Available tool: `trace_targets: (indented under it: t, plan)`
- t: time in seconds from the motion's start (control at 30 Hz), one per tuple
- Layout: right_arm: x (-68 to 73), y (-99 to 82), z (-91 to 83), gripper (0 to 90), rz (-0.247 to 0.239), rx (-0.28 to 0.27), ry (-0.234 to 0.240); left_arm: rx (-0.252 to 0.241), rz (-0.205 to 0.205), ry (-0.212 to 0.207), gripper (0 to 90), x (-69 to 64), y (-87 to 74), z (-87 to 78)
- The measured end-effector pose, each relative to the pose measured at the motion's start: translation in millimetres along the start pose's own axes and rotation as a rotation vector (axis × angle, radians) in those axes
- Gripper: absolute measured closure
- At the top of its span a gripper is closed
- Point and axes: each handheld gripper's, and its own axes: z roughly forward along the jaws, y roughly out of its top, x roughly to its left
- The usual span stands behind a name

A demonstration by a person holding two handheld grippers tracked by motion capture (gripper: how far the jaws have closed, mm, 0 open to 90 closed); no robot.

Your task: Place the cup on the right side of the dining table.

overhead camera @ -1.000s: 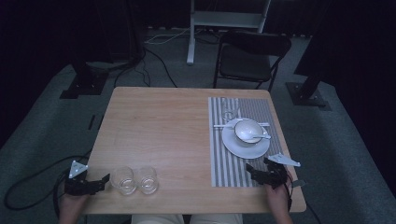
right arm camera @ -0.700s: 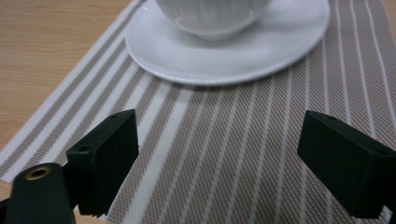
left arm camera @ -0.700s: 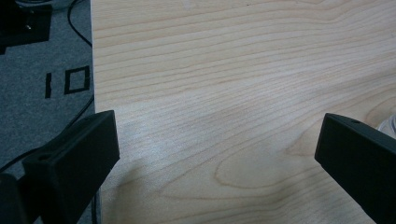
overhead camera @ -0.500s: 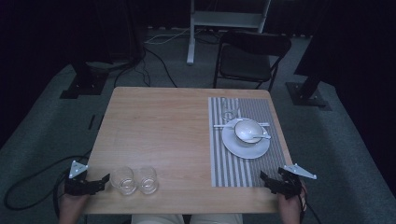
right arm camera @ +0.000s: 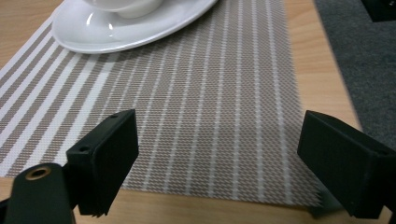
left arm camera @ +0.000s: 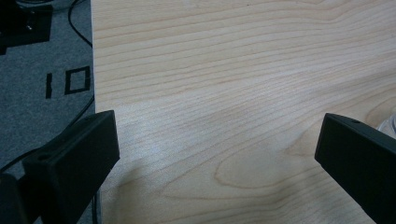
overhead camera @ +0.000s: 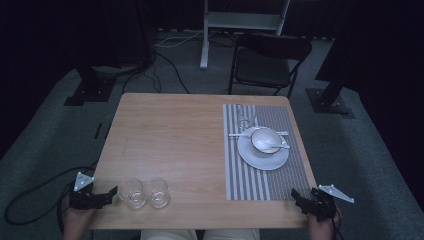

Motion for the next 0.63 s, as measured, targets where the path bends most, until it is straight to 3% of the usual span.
trace_targets:
  t: [0.27, 0.57, 0.63]
  plan:
    - [-17.1, -5.8, -9.9, 11.9, 0.043, -0.014, -0.048, -0.001, -0.002, -0.002, 0.2, 0.2, -0.1, -0.1]
    - [-22.7, -6.7, -11.5, 11.9, 0.069, -0.017, -0.079, 0.002, 0.009, 0.003, 0.2, -0.7, 0.0, -0.1]
    - [-21.5, -3.8, -12.6, 11.9, 0.079, -0.023, -0.064, 0.002, 0.004, 0.001, 0.2, -0.3, 0.1, 0.3]
